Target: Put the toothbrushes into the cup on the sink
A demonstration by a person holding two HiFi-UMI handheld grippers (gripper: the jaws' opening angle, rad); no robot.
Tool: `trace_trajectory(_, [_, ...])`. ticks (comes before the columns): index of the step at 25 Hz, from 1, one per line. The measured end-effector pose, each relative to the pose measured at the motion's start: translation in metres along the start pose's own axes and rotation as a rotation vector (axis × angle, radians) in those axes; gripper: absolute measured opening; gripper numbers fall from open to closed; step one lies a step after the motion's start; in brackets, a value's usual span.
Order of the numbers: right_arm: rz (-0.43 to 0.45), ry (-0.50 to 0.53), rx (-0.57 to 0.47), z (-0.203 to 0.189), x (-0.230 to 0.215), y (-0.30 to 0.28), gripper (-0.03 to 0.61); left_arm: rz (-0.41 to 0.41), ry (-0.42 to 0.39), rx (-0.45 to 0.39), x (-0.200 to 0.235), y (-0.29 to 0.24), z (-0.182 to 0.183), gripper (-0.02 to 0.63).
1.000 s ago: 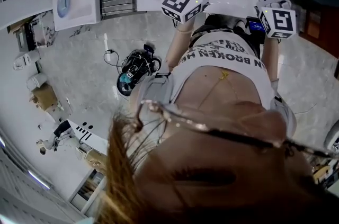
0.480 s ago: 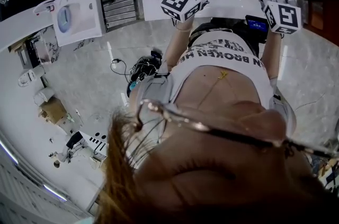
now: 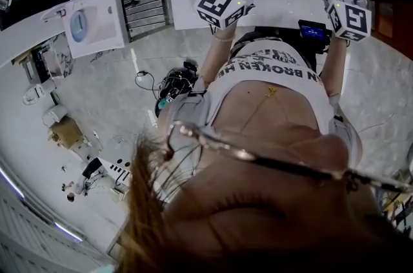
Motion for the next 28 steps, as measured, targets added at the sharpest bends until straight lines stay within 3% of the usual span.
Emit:
trace_trajectory(11, [0.007,0.022,0.005,-0.021,-0.031,-0.032,0.077,0.064,0.03,0.0,0.0,-0.011,-0.008,0.063])
trace_trajectory(18, [-0.034,0.057,0.052,-0.074,-0.043,-0.07,0.077,0.115,0.059,0.005,-0.002,-0.002,-0.019,0.063])
trace_trajectory(28, [-0.042,0.023,0.166,-0.142,-0.053,-0.092,0.077,0.201,0.089,0.019,-0.01,0.017,-0.027,0.063])
Point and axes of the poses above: the fingertips, and each gripper's own axes: y backward along the fingers, x to its left, z out of its top, the point moved 9 cm from there along y, backward along the fingers, and after that the axes turned 9 degrees about -z, right-handed, at the moved point
